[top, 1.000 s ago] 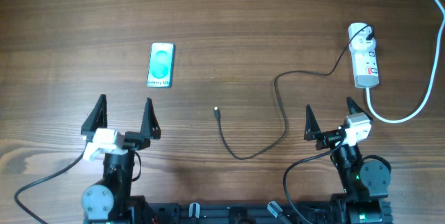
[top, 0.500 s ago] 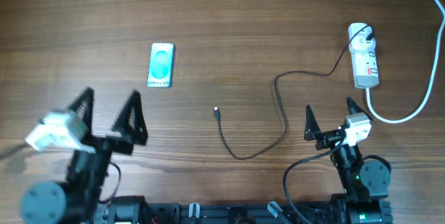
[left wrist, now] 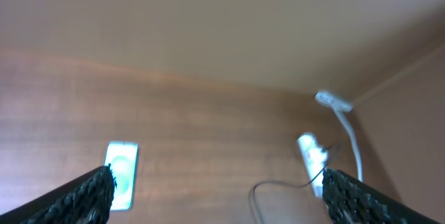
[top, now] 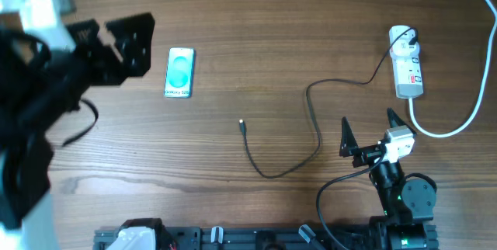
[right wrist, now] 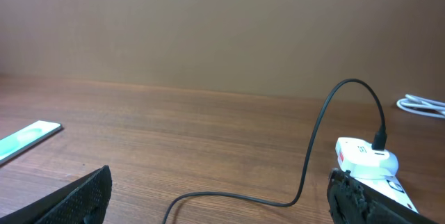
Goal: Plug charger to phone and switch on socket
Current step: 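Move the left gripper forward over the Galaxy S25 phone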
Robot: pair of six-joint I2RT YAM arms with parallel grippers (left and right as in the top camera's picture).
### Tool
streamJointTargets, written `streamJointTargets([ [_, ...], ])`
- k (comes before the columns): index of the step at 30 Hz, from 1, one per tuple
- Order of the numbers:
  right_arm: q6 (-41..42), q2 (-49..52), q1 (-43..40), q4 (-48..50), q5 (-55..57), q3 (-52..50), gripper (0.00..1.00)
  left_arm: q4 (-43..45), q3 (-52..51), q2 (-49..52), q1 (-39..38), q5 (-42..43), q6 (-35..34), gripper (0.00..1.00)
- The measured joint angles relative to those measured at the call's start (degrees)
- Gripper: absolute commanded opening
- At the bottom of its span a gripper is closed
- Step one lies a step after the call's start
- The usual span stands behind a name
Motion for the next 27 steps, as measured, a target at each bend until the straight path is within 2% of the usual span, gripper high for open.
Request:
streamJointTargets([
  [4, 0.0, 0.0, 0.0, 0.0, 0.0, 0.0, 1.00, -7.1, 0.6, 7.7, 0.0, 0.0, 1.2, 1.00],
  [8, 0.0, 0.0, 0.0, 0.0, 0.0, 0.0, 1.00, -8.1, 0.6, 13.6, 0.0, 0.0, 1.4, 1.00],
  [9, 0.0, 0.0, 0.0, 0.0, 0.0, 0.0, 1.00, -8.1, 0.6, 14.4, 0.0, 0.0, 1.4, 0.79],
  [10, 0.0, 0.0, 0.0, 0.0, 0.0, 0.0, 1.00, -8.1, 0.6, 15.3, 0.0, 0.0, 1.4, 0.51],
  [13, 0.0, 0.0, 0.0, 0.0, 0.0, 0.0, 1.00, -8.2, 0.6, 16.7, 0.0, 0.0, 1.4, 0.05],
  [23, 0.0, 0.0, 0.0, 0.0, 0.0, 0.0, 1.00, -12.7, 0.6, 23.7, -0.5, -0.2, 1.6, 0.04],
  [27, 0.0, 0.0, 0.0, 0.0, 0.0, 0.0, 1.00, -12.7, 0.6, 27.4, -2.8, -4.4, 1.6, 0.04],
])
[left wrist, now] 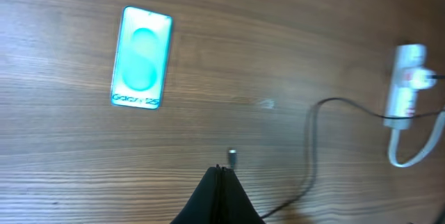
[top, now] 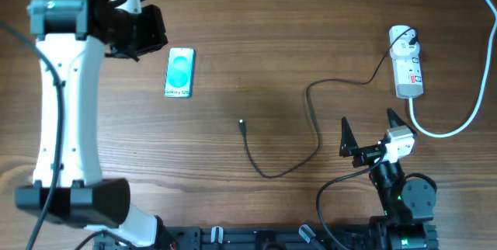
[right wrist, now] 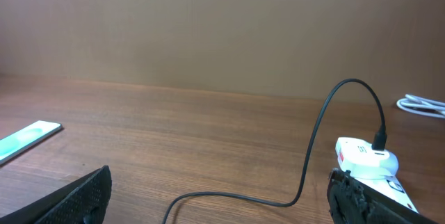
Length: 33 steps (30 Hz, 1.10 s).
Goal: Plug charger to phone and switch on socket
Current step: 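Move the left gripper forward over the Galaxy S25 phone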
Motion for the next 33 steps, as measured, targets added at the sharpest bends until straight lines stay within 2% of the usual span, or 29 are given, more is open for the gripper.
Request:
streamJointTargets([
  [4, 0.0, 0.0, 0.0, 0.0, 0.0, 0.0, 1.00, 0.0, 0.0, 4.1, -1.7, -2.3, 0.0, 0.05],
  [6, 0.0, 0.0, 0.0, 0.0, 0.0, 0.0, 1.00, -0.1, 0.0, 6.3, -2.0, -2.6, 0.0, 0.12],
  [7, 0.0, 0.0, 0.0, 0.0, 0.0, 0.0, 1.00, -0.1, 0.0, 7.5, -2.1, -2.8, 0.0, 0.19],
  [8, 0.0, 0.0, 0.0, 0.0, 0.0, 0.0, 1.00, -0.1, 0.0, 9.1, -2.1, -3.0, 0.1, 0.36],
  [9, 0.0, 0.0, 0.0, 0.0, 0.0, 0.0, 1.00, -0.1, 0.0, 9.9, -2.1, -3.1, -0.2, 0.61],
  [11, 0.0, 0.0, 0.0, 0.0, 0.0, 0.0, 1.00, -0.1, 0.0, 11.5, -2.1, -3.2, 0.0, 0.70],
  [12, 0.0, 0.0, 0.0, 0.0, 0.0, 0.0, 1.00, -0.1, 0.0, 12.6, -2.1, -3.4, 0.0, 0.82],
  [14, 0.0, 0.0, 0.0, 0.0, 0.0, 0.0, 1.00, -0.1, 0.0, 14.3, -2.1, -3.5, -0.2, 0.98],
  [24, 0.0, 0.0, 0.0, 0.0, 0.0, 0.0, 1.00, 1.4, -0.5, 17.3, -2.1, -7.3, -1.9, 1.00],
  [33, 0.0, 0.0, 0.0, 0.0, 0.0, 0.0, 1.00, 12.0, -8.4, 17.3, -2.1, -10.5, -3.4, 1.00],
])
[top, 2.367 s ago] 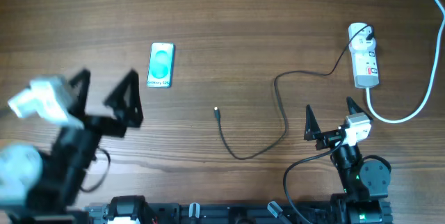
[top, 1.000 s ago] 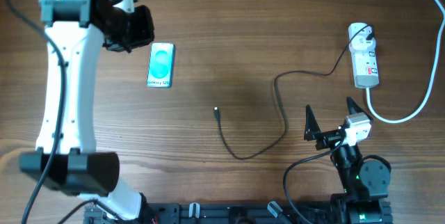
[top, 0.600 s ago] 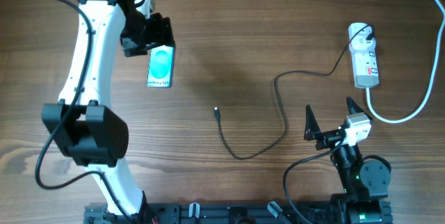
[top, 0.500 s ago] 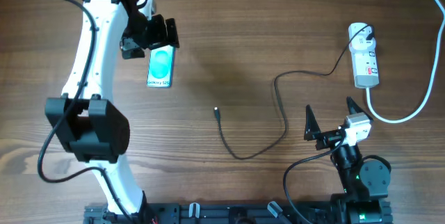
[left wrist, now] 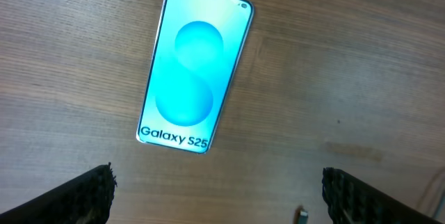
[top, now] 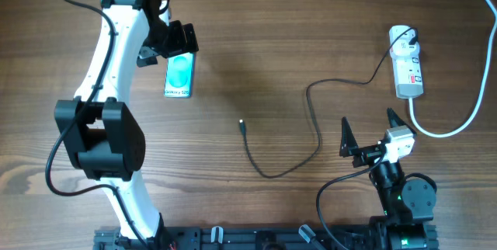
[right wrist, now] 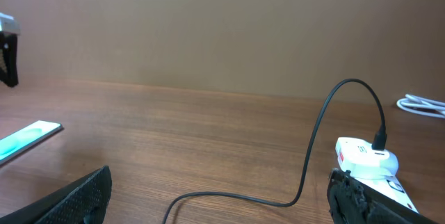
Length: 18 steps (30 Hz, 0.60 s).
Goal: Plug charger to phone and switch on socket
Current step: 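Move the left gripper forward over the Galaxy S25 phone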
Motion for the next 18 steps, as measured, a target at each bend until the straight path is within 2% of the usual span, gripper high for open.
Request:
streamJointTargets([
  [10, 0.0, 0.0, 0.0, 0.0, 0.0, 0.0, 1.00, 14.7, -10.0, 0.0, 0.0, -0.4, -0.4, 1.00],
  [18, 0.0, 0.0, 0.0, 0.0, 0.0, 0.0, 1.00, 17.2, -12.3, 0.0, 0.0, -0.7, -0.4, 1.00],
])
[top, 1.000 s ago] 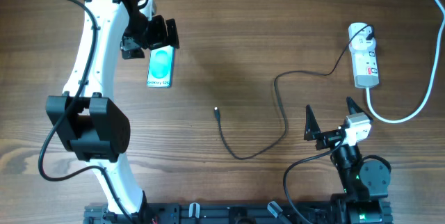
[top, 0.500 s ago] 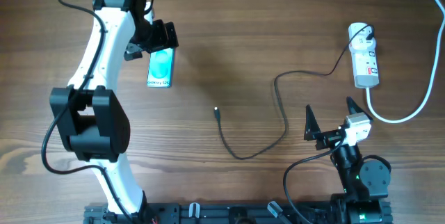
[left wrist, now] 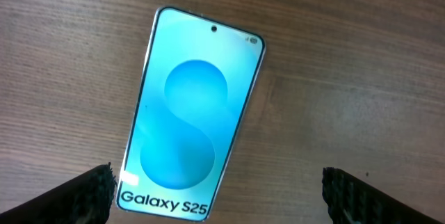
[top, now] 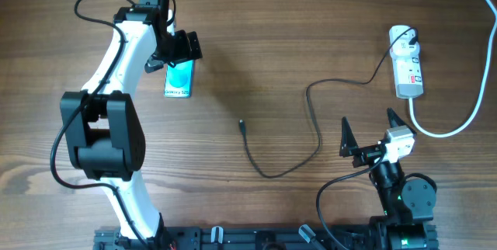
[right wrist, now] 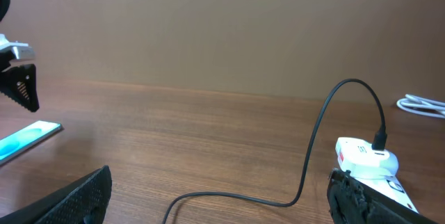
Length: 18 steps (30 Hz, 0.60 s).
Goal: Plug charger to phone and switch on socket
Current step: 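Move the left gripper forward over the Galaxy S25 phone, then lower the left gripper onto the phone's top edge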
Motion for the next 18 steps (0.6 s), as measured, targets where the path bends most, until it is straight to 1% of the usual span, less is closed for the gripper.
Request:
streamJointTargets([
  [11, 0.0, 0.0, 0.0, 0.0, 0.0, 0.0, 1.00, 3.3, 0.0, 0.0, 0.0, -1.1, 0.0, 1.00],
  [18, 0.0, 0.0, 0.0, 0.0, 0.0, 0.0, 1.00, 3.7, 0.0, 0.0, 0.0, -1.2, 0.0, 1.00],
])
